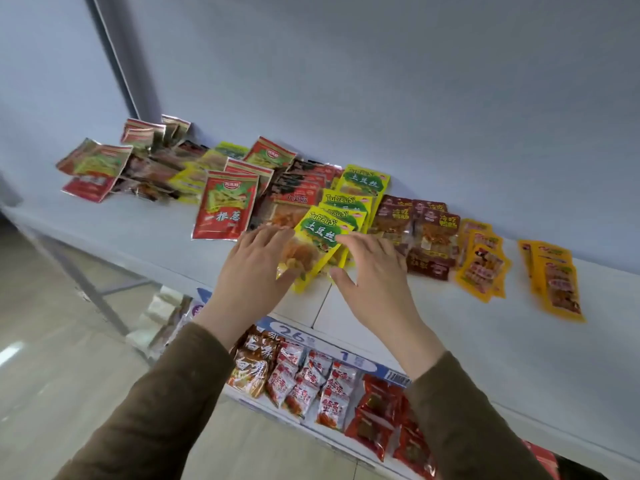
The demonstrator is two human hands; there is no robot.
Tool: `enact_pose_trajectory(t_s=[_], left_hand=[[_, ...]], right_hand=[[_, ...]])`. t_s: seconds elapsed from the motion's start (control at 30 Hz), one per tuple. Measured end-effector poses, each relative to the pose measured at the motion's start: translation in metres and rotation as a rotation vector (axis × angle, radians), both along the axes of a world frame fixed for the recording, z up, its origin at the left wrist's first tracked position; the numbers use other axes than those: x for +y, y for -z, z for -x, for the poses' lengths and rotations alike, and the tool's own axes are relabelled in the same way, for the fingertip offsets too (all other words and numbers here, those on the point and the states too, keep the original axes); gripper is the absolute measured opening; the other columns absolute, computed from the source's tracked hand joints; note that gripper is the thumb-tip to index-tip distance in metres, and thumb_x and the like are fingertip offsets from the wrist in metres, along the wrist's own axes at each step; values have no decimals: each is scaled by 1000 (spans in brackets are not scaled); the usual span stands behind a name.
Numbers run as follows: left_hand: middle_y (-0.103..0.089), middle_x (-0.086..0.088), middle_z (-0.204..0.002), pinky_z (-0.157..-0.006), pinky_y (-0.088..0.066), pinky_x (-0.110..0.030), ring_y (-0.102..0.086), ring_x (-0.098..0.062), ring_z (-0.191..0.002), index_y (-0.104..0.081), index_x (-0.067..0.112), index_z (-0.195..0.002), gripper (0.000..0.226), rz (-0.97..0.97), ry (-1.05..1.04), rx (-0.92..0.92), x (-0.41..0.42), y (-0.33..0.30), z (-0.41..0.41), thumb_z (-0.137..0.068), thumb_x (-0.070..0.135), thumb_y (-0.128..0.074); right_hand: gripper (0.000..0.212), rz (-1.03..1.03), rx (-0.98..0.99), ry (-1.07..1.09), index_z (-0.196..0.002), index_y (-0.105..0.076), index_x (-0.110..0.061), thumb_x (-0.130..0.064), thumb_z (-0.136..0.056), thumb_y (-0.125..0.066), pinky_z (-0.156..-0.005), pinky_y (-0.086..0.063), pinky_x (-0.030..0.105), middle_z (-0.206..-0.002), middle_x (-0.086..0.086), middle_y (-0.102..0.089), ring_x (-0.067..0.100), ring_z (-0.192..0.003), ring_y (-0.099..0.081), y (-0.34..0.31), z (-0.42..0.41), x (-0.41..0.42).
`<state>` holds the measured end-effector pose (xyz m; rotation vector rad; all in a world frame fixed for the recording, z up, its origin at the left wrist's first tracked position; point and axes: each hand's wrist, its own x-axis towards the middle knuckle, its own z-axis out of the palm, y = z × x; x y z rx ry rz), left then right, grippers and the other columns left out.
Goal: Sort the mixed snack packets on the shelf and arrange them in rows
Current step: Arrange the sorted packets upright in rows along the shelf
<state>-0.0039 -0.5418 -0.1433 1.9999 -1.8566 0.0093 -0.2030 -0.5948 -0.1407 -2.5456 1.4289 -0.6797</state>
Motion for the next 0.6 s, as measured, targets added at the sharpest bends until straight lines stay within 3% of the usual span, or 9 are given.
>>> enact_pose_trajectory(t_s=[0.37, 0.6], left_hand=[[-41, 0, -160, -118, -36, -46, -35, -26, -147, -36, 27, -157, 68, -45, -191, 41, 7, 3, -116, -97, 46, -63], [-37, 0, -163, -120, -33, -43, -32, -25, -149, -32, 27, -159, 69, -45, -159, 56, 18, 4, -223, -99, 44, -61]], right_hand=[[45, 12, -37, -127, -140, -48, -29, -43, -98, -56, -112, -31, 43, -146, -8, -49, 18, -138, -35, 5, -133, -21], [46, 13, -39, -122, -140, -47, -29, -43, -98, -56, -116, -28, 46, -146, -8, -48, 18, -138, -34, 6, -247, -15]])
